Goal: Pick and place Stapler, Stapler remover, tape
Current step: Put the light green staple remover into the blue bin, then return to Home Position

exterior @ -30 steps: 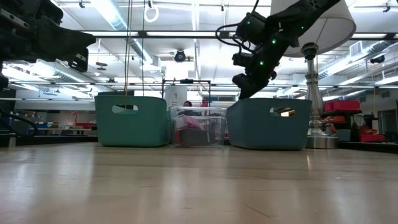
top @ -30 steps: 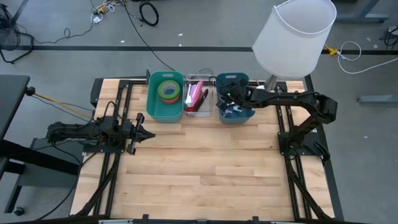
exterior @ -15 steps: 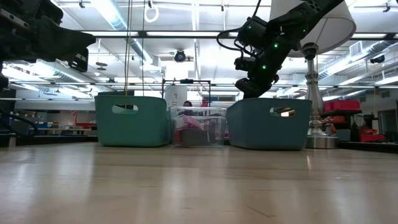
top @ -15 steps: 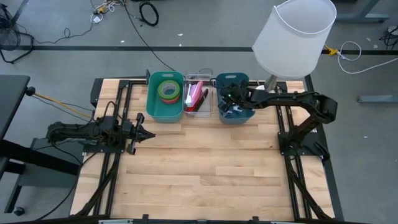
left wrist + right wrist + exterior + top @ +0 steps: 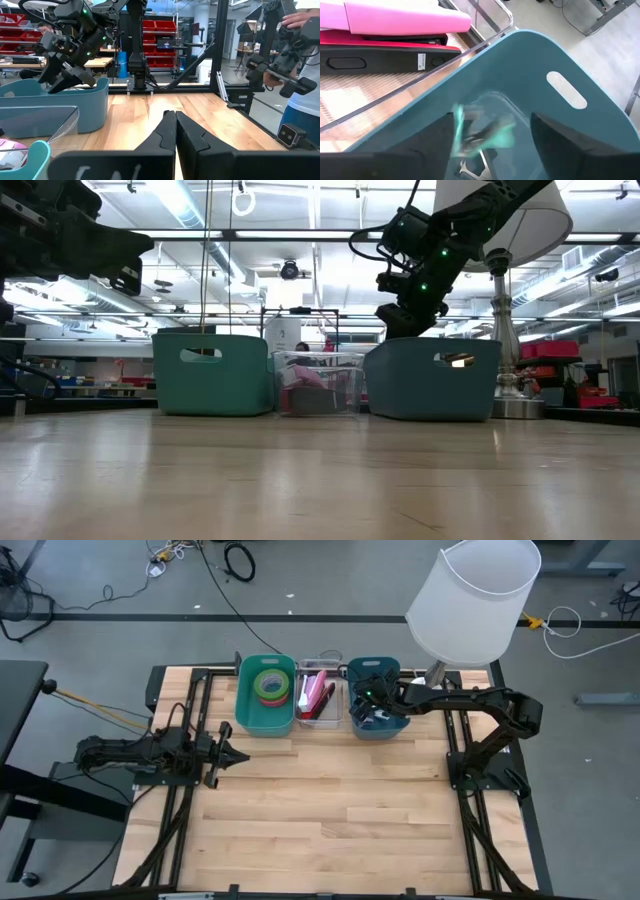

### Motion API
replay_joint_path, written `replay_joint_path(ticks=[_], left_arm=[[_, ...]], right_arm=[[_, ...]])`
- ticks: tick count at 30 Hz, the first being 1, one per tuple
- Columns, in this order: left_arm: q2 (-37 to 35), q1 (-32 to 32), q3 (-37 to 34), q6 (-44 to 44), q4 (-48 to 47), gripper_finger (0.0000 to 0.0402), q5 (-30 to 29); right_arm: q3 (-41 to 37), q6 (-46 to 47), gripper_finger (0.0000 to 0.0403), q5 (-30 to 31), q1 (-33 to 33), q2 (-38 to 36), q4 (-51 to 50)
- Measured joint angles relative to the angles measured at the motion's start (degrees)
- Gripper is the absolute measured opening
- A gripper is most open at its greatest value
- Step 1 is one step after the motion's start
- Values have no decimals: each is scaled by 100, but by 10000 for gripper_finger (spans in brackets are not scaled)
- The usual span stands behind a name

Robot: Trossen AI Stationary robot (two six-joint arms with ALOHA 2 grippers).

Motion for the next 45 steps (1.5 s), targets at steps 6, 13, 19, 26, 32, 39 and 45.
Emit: replay_joint_path(ticks=[6, 13, 19, 26, 32, 39, 45], left_arm=[[0, -2, 0, 0, 0, 3, 0], [0, -1, -2, 0, 0, 3, 1], [0, -1, 0, 1, 0, 3, 0], [0, 0, -1, 0, 0, 3, 1], [0, -2, 0, 1, 1, 3, 0], [0, 0, 0, 0, 2, 3, 0], [0, 0, 0, 0, 0, 3, 0]], right_arm=[[0, -1, 323, 3, 0, 0, -1], [0, -3, 352, 1, 0, 0, -8], [0, -3, 349, -10, 5, 0, -12], [0, -21, 345, -524, 126, -26, -13], [0, -23, 345, -925, 286, -227, -7], [0, -60, 344, -659, 313, -639, 52], [0, -62, 337, -749, 315, -1060, 47]])
